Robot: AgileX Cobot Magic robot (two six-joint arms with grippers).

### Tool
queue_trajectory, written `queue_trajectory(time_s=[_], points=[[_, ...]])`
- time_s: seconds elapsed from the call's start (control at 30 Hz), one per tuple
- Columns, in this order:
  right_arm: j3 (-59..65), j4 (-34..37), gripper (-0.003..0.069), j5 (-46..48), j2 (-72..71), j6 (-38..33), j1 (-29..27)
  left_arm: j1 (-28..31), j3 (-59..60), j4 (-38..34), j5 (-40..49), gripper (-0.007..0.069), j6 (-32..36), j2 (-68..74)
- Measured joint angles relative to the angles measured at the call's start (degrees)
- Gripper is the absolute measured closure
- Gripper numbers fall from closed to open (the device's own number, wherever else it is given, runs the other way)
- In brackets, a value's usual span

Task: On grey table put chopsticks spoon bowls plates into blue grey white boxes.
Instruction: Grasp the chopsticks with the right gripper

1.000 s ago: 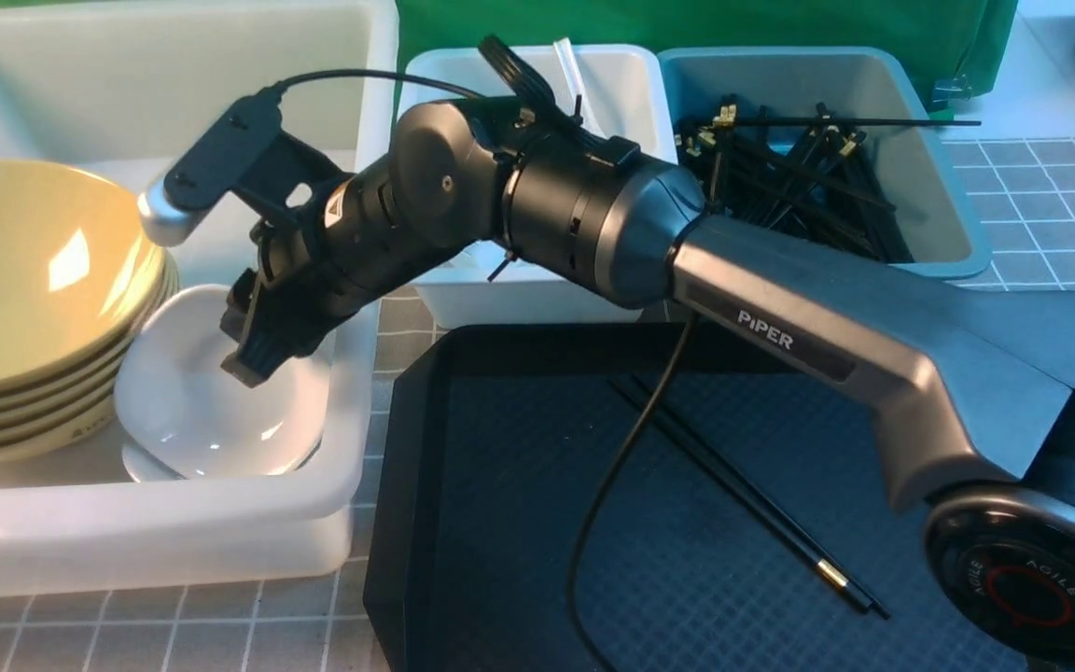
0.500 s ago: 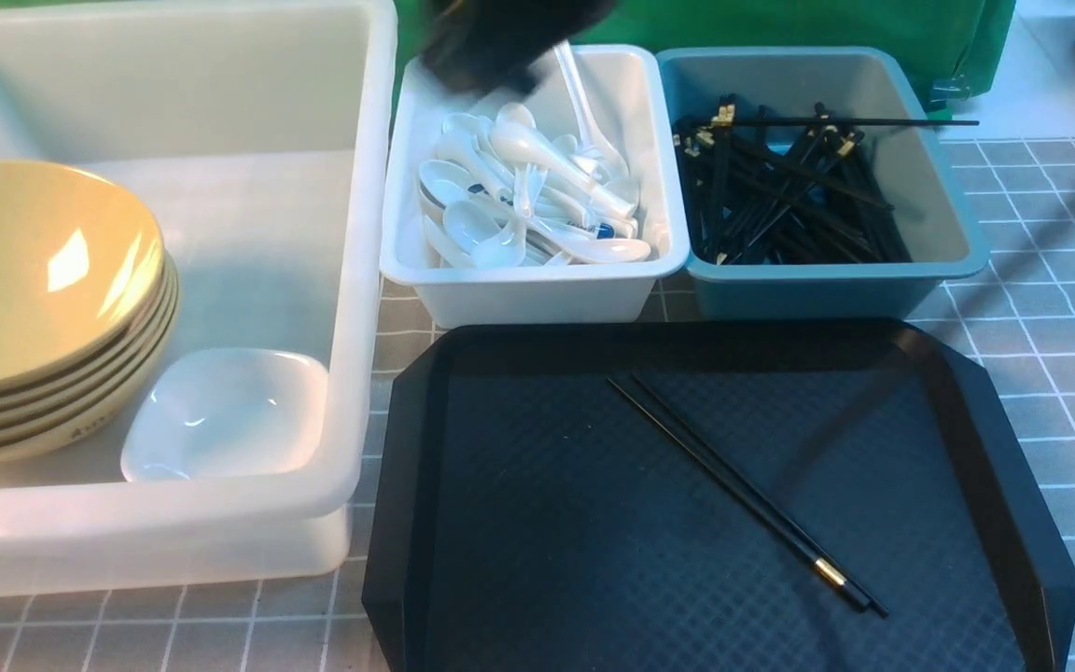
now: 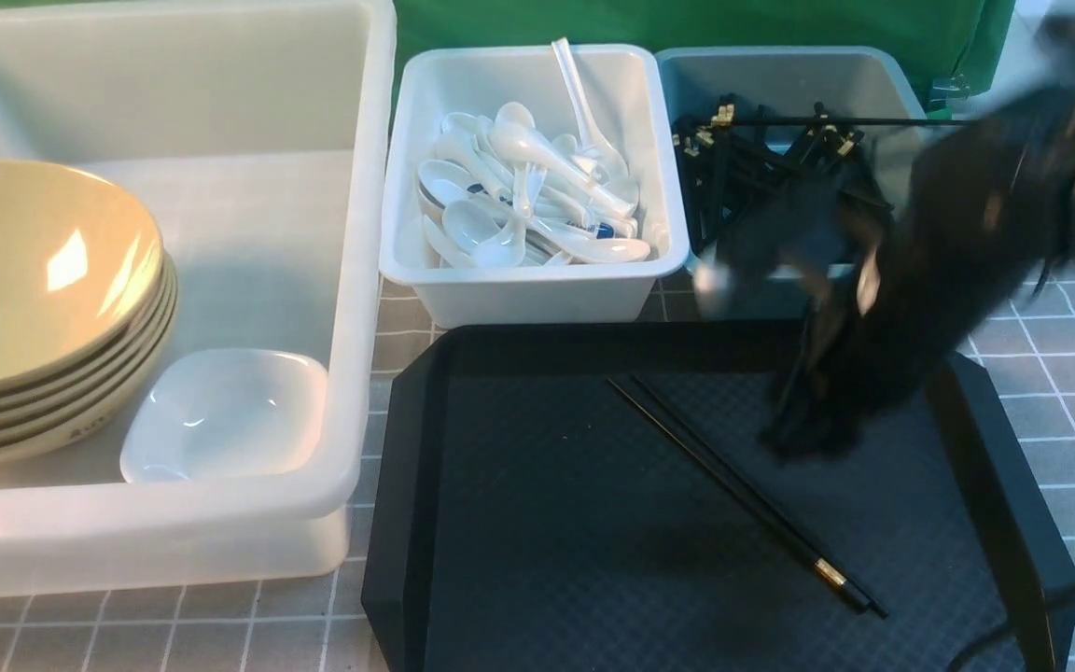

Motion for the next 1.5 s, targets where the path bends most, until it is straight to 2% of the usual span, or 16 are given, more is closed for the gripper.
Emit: queue_trajectory(time_s=[0.2, 0.37, 0.4, 0.43, 0.5, 0.63, 0.83, 1.0, 1.17, 1.33, 1.5], points=[[3.10, 0.21, 0.0219, -6.62, 5.60, 0.94, 1.17, 0.00, 0.00, 0.00, 0.00, 0.0636, 0.00, 0.00], [2.81, 0.43, 0.0241, -7.30, 7.47, 1.38, 1.11, 0.00, 0.00, 0.00, 0.00, 0.0636, 0.00, 0.00], [2.68, 0.68, 0.0281, -7.10, 7.79, 1.69, 1.11, 0.00, 0.00, 0.00, 0.00, 0.0636, 0.00, 0.00], [2.61, 0.74, 0.0281, -7.06, 7.79, 1.76, 1.11, 0.00, 0.00, 0.00, 0.00, 0.0636, 0.00, 0.00], [2.52, 1.58, 0.0396, -6.68, 7.92, 2.01, 1.38, 0.00, 0.00, 0.00, 0.00, 0.0636, 0.00, 0.00], [2.44, 1.37, 0.0547, -7.04, 7.98, 1.84, 2.16, 0.00, 0.00, 0.00, 0.00, 0.0636, 0.00, 0.00], [2.63, 0.21, 0.0547, -7.36, 6.96, 0.69, 3.17, 0.00, 0.00, 0.05, 0.00, 0.0636, 0.00, 0.00], [3.22, 0.29, 0.0623, -6.72, -1.29, -0.55, 4.62, 0.00, 0.00, 0.51, 0.00, 0.0636, 0.00, 0.00], [3.25, -0.18, 0.0624, -7.42, -10.19, -1.86, 4.23, 0.00, 0.00, 0.68, -0.06, 0.0636, 0.00, 0.00], [3.25, 0.16, 0.0624, -10.19, -14.33, -1.34, 1.22, 0.00, 0.00, 0.81, -0.25, 0.0636, 0.00, 0.00], [3.25, 5.45, 0.0600, -2.74, -8.44, -0.41, -0.30, 0.00, 0.00, 0.81, -0.42, 0.0636, 0.00, 0.00]])
